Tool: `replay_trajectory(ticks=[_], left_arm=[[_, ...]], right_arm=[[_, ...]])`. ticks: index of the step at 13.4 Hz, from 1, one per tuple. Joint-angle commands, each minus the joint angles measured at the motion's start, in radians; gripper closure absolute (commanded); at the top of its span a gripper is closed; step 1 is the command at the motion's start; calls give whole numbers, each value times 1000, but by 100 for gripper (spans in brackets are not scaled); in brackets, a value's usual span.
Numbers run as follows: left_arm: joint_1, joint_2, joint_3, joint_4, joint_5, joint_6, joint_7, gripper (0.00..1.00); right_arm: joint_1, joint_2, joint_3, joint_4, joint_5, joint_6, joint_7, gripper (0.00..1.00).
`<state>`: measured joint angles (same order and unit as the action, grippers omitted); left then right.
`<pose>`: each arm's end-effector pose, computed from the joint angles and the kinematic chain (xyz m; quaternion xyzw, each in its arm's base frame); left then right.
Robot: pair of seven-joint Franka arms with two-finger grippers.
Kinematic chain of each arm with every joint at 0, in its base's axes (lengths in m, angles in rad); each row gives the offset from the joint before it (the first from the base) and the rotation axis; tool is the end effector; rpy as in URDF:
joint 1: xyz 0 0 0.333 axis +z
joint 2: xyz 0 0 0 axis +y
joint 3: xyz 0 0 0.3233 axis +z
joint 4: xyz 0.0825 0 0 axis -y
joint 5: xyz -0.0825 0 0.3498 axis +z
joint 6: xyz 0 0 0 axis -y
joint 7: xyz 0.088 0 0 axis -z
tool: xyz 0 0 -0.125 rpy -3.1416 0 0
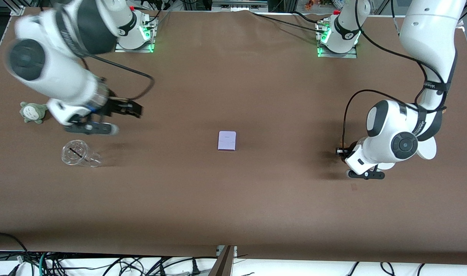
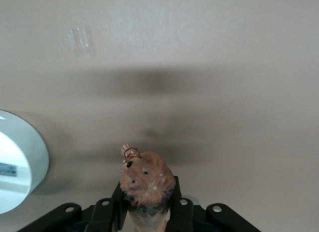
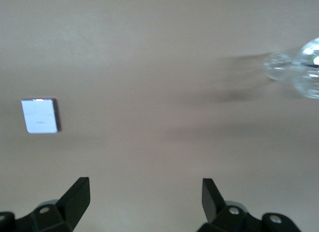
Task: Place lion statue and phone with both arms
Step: 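Carry the lion toward the white lamp while the right gripper grasps the phone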
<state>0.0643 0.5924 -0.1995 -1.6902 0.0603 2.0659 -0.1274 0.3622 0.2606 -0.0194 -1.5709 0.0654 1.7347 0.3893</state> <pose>0.6239 -0.0685 0.2541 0.9942 -0.0100 -0.1052 0.0183 0.5603 0.2087 0.4810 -0.9979 0.0299 0.0557 0.0102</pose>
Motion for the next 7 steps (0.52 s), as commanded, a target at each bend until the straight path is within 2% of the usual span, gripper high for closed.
replay_trajectory(ticks=[1,4,6,7], left_arm=[[41,35,-17,-3,23,43,57,92],[46,43,-15,-55,23,114,74,90],[46,43,-15,-97,23,164,74,84],[48,41,-15,-98,23,166,74,48]], right_arm=[[65,93,-7,34,-1,80,57,1],[147,227,-7,101,-2,179,149,1],[179,336,-8,179,-2,216,174,1],[196,380,-8,210,-2,235,174,1]])
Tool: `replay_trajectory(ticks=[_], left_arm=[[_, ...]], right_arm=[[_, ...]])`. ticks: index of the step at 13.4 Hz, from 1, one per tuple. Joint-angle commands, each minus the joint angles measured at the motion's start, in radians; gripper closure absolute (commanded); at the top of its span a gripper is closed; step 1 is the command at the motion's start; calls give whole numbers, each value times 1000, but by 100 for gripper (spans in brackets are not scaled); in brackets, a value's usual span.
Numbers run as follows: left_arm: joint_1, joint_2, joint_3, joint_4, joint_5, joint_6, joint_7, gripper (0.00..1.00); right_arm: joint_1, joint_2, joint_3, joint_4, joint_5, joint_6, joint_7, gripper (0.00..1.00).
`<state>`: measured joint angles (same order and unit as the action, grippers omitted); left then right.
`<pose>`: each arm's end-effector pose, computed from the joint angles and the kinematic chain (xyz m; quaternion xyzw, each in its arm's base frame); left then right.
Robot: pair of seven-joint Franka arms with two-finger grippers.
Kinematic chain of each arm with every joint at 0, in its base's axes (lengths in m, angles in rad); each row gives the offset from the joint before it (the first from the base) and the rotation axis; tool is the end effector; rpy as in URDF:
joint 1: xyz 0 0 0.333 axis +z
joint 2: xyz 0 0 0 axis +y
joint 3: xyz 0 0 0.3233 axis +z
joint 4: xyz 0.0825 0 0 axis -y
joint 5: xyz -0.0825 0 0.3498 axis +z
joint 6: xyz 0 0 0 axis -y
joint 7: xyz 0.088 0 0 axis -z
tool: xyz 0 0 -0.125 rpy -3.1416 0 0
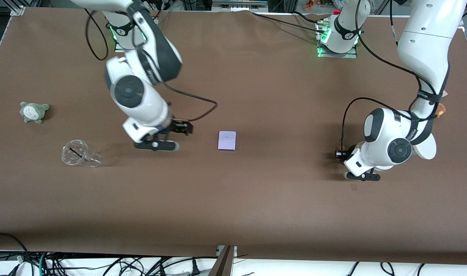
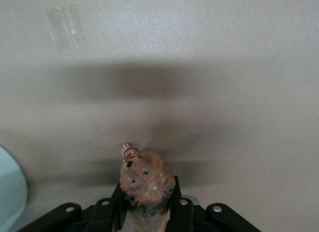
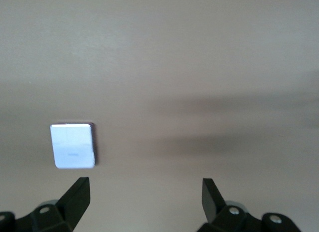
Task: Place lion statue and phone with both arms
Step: 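Carry the lion toward the white lamp while the right gripper grasps the phone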
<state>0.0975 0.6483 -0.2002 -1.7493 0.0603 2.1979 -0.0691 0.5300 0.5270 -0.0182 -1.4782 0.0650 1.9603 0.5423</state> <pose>0.6194 -0.0514 0.2061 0.9947 -0.0225 -0.0957 0.0310 0.5791 0.3337 0.3699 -0.9991 0.0271 0.0320 0.0105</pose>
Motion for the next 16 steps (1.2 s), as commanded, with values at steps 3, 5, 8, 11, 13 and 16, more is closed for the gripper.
replay_trajectory(ticks=[3,5,8,11,13,16], left_arm=[[13,-33,-13,-29,22,7,23,0],[13,-90,-10,-7,22,-65,23,0],[13,-174,-10,51,24,-189,25,0],[13,-240,-16,149,24,-308,29,0],[16,-298,-8,184,23,-316,76,0],[60,-360,-11,233,10,-328,132,0]], right_arm=[[60,195,-9,138,-14,116,8,1],[93,243,-9,139,-16,172,10,1],[125,309,-11,165,-19,230,11,1],[166,370,-15,232,-21,230,25,1],[180,393,-17,236,-25,247,42,1],[185,413,-17,236,-43,275,50,1]])
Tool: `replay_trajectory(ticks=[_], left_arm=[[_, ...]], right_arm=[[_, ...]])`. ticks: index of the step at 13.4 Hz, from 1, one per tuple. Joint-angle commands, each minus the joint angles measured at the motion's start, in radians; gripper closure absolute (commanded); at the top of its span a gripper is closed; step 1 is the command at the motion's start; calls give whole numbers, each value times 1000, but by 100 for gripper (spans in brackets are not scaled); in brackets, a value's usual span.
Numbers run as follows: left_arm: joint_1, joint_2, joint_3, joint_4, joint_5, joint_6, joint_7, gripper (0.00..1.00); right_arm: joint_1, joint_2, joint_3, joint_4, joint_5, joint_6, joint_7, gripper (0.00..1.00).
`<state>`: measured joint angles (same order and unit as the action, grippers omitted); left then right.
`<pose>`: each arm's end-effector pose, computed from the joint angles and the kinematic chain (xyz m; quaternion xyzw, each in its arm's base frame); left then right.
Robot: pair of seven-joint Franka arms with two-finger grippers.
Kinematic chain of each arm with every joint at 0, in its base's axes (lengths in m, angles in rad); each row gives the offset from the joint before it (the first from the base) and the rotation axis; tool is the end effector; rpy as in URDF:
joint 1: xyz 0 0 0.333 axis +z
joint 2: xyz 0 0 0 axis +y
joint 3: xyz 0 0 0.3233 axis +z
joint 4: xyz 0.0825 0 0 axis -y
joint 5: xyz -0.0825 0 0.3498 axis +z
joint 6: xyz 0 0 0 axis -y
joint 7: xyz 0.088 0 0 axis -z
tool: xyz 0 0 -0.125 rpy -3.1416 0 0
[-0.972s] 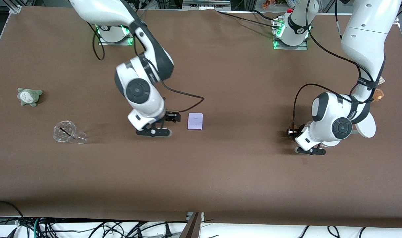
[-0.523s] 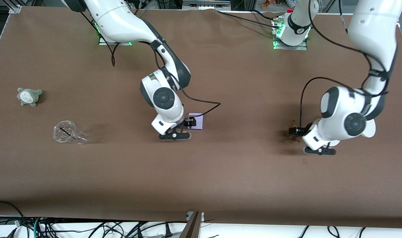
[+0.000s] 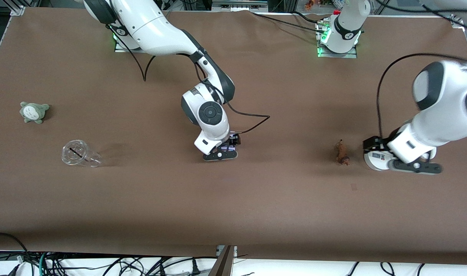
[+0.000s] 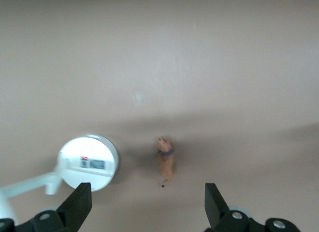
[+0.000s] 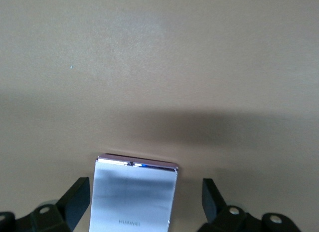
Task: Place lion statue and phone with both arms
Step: 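Release the lion and raise the left gripper while the right gripper lifts the phone, then carry the phone with the right gripper toward the glass cup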
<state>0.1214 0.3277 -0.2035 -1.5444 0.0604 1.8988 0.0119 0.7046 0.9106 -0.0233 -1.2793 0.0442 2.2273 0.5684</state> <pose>0.6306 -0.0309 0.4684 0.9986 -0.0504 0.0167 0.0043 0.5641 0.4655 0.2088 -0.9986 -0.0479 -0.0102 0.0180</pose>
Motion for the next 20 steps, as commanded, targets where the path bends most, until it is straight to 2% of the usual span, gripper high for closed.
replay_trajectory(ticks=[1,4,7,10,12,14,15,16,18,20], left_arm=[[49,-58,-8,53,12,-65,52,0],[44,-76,-2,161,10,-277,56,0],[38,-113,-10,173,24,-371,49,0],[47,-128,24,152,-37,-363,80,0],[-87,-221,160,36,-42,-296,88,0],[-92,-320,176,-115,-42,-187,88,0],[-94,-366,176,-175,-42,-167,83,0],[-95,-374,177,-187,-42,-165,83,0],[-95,-357,176,-171,-40,-174,83,0],[-95,-326,171,-129,-40,-194,83,0]], right_arm=[[10,31,-12,37,-23,12,24,1],[15,43,-12,37,-23,35,25,1],[24,59,-12,37,-23,71,53,1],[26,60,-10,37,-21,71,59,1],[26,66,-10,37,-21,71,97,1],[29,67,-10,34,-20,69,117,1],[29,67,-10,32,-18,68,120,6],[29,67,-10,32,-17,68,140,12],[29,67,-9,32,-15,68,186,26],[29,67,-9,32,-14,64,194,45]])
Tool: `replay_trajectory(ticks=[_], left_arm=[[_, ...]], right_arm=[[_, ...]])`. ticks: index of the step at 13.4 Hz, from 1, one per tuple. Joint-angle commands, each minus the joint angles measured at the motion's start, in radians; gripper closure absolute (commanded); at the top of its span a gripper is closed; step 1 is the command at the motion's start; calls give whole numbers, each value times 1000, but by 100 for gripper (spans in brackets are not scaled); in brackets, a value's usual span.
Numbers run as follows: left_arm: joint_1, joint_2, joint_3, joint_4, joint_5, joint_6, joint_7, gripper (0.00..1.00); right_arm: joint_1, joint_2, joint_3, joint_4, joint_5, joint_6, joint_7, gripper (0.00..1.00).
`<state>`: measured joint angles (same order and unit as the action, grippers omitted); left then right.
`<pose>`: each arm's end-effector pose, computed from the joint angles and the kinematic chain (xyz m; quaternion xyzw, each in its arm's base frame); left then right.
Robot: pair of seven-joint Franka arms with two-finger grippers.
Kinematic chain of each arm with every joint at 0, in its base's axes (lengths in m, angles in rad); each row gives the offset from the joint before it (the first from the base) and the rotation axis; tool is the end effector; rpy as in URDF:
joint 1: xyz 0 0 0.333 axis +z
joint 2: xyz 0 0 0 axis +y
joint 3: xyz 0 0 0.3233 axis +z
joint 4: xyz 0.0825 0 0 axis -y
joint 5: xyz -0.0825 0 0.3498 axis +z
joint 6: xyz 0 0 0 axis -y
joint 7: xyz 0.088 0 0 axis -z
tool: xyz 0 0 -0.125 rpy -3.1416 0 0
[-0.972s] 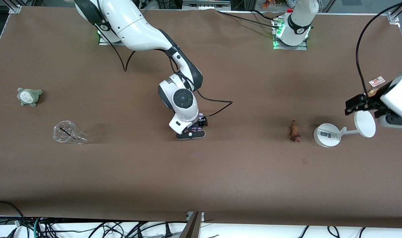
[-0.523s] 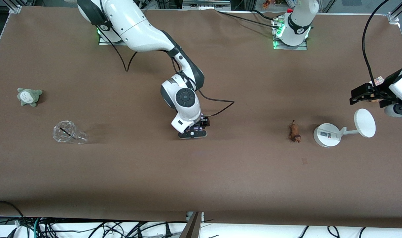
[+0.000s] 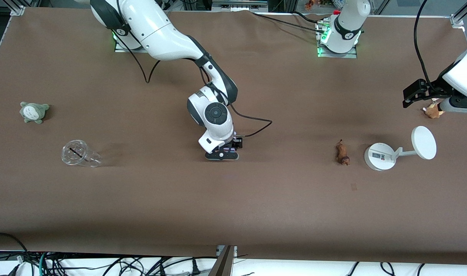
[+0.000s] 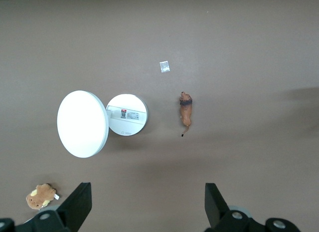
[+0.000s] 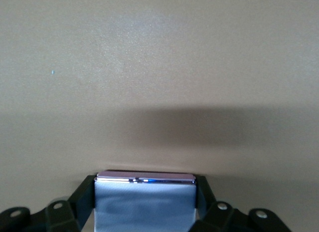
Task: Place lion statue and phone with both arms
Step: 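Carry the phone with the right gripper toward the glass cup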
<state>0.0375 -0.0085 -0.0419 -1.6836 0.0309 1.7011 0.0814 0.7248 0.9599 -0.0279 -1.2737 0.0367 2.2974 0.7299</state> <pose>0.5275 0.0011 0.5800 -0.9988 0.0447 -0.0124 0.0160 0.5590 0.4764 0.1817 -0.9992 0.0219 -0.0224 0.0232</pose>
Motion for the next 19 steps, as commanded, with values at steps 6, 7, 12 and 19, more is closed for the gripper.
replay_trajectory(ticks=[6,7,12,19], left_arm=[[-13,19,5,27,-12,-20,12,0],[-13,19,5,28,-12,-27,12,0],[-15,19,4,30,-12,-31,14,0],[-16,19,4,30,-11,-31,20,0]], right_arm=[[-11,-50,-17,37,-3,-140,68,74],[-27,-81,-24,37,-1,-166,63,74],[-160,-214,-30,22,0,-326,-102,75],[-375,-308,-38,-116,5,-333,-466,75]])
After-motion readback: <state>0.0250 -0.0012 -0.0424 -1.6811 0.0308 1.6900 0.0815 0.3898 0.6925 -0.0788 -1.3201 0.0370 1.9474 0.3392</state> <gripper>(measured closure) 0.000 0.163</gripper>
